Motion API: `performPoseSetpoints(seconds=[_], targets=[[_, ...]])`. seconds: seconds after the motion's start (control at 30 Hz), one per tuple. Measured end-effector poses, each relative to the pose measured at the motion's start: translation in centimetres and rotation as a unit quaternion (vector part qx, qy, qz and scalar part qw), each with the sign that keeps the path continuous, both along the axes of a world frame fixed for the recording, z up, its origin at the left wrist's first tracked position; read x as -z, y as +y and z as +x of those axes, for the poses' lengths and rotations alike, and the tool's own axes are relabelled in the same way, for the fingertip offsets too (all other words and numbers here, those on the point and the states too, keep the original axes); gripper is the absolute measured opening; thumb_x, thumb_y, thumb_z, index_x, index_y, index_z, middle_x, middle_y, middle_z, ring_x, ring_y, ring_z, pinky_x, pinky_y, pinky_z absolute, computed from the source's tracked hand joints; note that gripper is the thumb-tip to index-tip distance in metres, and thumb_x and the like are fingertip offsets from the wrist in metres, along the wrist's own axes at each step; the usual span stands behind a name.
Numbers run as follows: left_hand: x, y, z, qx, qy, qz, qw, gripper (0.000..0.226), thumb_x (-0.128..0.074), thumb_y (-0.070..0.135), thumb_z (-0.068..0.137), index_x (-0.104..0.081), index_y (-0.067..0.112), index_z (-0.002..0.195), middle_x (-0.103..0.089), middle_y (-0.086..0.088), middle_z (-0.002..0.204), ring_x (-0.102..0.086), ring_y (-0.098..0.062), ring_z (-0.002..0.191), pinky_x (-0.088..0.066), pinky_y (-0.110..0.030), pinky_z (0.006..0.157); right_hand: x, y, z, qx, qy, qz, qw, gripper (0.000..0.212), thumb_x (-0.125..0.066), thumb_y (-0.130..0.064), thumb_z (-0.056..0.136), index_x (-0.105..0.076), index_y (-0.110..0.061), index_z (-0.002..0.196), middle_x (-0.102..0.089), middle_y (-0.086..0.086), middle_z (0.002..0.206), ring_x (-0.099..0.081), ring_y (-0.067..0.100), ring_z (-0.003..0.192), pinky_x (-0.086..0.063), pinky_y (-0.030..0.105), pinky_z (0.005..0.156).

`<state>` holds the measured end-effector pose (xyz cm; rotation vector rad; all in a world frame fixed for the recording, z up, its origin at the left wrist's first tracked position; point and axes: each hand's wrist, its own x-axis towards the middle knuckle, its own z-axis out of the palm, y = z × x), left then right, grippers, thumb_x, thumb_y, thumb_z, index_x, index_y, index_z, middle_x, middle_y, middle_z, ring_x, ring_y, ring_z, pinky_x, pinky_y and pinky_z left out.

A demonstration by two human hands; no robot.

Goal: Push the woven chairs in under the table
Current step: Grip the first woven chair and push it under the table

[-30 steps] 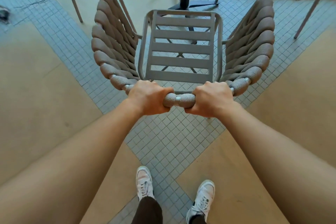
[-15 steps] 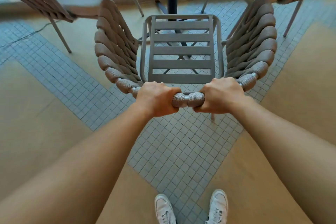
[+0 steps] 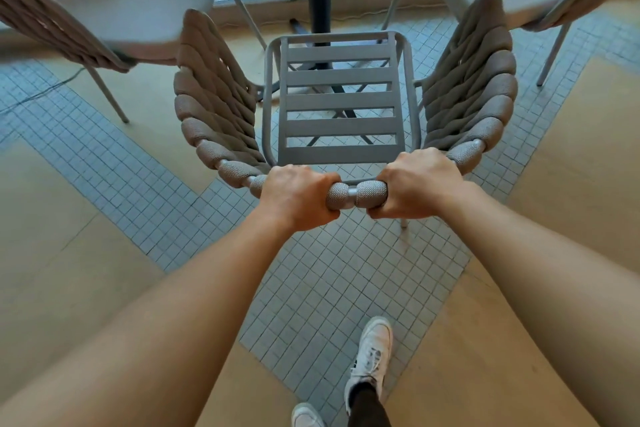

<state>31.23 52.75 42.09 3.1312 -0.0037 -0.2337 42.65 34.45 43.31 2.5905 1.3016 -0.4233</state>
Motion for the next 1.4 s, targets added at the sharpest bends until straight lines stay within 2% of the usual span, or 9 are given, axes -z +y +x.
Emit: performPoseSetpoints(seconds=[0.2,0.33,0.4,0.53,0.7,0.97,1.13,1.3,1.4], targets=[[-0.1,0.5,1.5,-0.008,0.012,-0.006,1.000,0.040,-0.054,0.064,0.077,-0.061,0.043,0.110,-0.066,0.010,0.077,-0.056,-0.018,0.064,-0.038,-0.030,0.059,-0.4,0.6,2.2,-0.022,0.024,-0.007,0.999,0.051,-0.043,-0.081,0.062,-0.059,-0.034,0.072,-0.040,-0.010,0.054,-0.033,0.008,0.045,-0.022,0.027,0.047],[0.0,0.6,1.7,-0.007,0.013,-0.019,1.000,0.038,-0.055,0.061,0.079,-0.061,0.043,0.112,-0.067,0.011,0.077,-0.063,-0.018,0.069,-0.038,-0.030,0.059,-0.7,0.6,2.8,-0.058,0.054,-0.012,0.997,0.055,-0.043,-0.077,0.066,-0.067,-0.029,0.077,-0.045,-0.010,0.057,-0.048,0.017,0.051,-0.039,0.029,0.051],[-0.1,0.8,2.2,-0.008,0.019,-0.023,1.000,0.037,-0.057,0.060,0.080,-0.060,0.043,0.112,-0.067,0.010,0.079,-0.062,-0.019,0.069,-0.038,-0.030,0.060,-0.8,0.7,3.2,-0.062,0.053,-0.008,0.997,0.053,-0.047,-0.075,0.067,-0.068,-0.027,0.077,-0.046,-0.009,0.058,-0.053,0.021,0.054,-0.042,0.029,0.053],[-0.3,1.6,3.2,-0.025,0.020,-0.017,0.999,0.039,-0.058,0.062,0.080,-0.060,0.042,0.113,-0.068,0.010,0.085,-0.065,-0.020,0.075,-0.037,-0.031,0.060,-1.1,1.8,4.0,-0.064,0.031,-0.005,0.997,0.054,-0.050,-0.075,0.064,-0.069,-0.028,0.079,-0.044,-0.008,0.057,-0.050,0.023,0.054,-0.037,0.029,0.052],[-0.1,1.9,3.2,-0.009,0.008,-0.010,1.000,0.041,-0.059,0.064,0.080,-0.062,0.039,0.112,-0.069,0.011,0.086,-0.065,-0.018,0.073,-0.039,-0.029,0.058,-0.9,2.1,3.6,-0.039,0.004,0.003,0.999,0.059,-0.045,-0.080,0.061,-0.072,-0.033,0.083,-0.038,-0.009,0.055,-0.049,0.025,0.054,-0.034,0.031,0.054],[0.1,0.8,2.9,-0.036,0.015,-0.007,0.999,0.041,-0.057,0.062,0.078,-0.061,0.038,0.111,-0.069,0.004,0.088,-0.066,-0.026,0.078,-0.037,-0.031,0.061,-1.3,1.2,3.3,-0.028,0.024,0.024,0.999,0.049,-0.054,-0.074,0.066,-0.069,-0.031,0.082,-0.042,-0.009,0.060,-0.052,0.023,0.059,-0.034,0.029,0.057],[0.7,1.4,2.4,0.012,-0.019,-0.004,1.000,0.040,-0.053,0.061,0.080,-0.063,0.034,0.108,-0.069,0.007,0.078,-0.066,-0.023,0.069,-0.036,-0.029,0.057,-1.2,1.1,3.6,-0.055,0.023,0.021,0.998,0.049,-0.049,-0.075,0.067,-0.068,-0.031,0.079,-0.036,-0.010,0.056,-0.050,0.021,0.055,-0.033,0.029,0.054],[0.5,2.5,3.6,0.048,-0.022,-0.024,0.998,0.038,-0.050,0.060,0.083,-0.061,0.035,0.110,-0.069,0.006,0.076,-0.064,-0.021,0.062,-0.041,-0.029,0.055,-1.2,1.7,4.1,-0.034,0.012,0.028,0.999,0.049,-0.053,-0.076,0.065,-0.069,-0.032,0.077,-0.038,-0.010,0.055,-0.048,0.022,0.053,-0.034,0.029,0.055],[0.2,2.5,3.5,0.056,-0.037,-0.030,0.997,0.035,-0.054,0.057,0.081,-0.063,0.033,0.105,-0.068,0.007,0.072,-0.063,-0.021,0.057,-0.037,-0.027,0.053,-1.3,1.7,3.6,-0.024,0.013,0.022,0.999,0.051,-0.052,-0.078,0.067,-0.070,-0.033,0.081,-0.044,-0.010,0.059,-0.049,0.021,0.056,-0.035,0.029,0.056]])
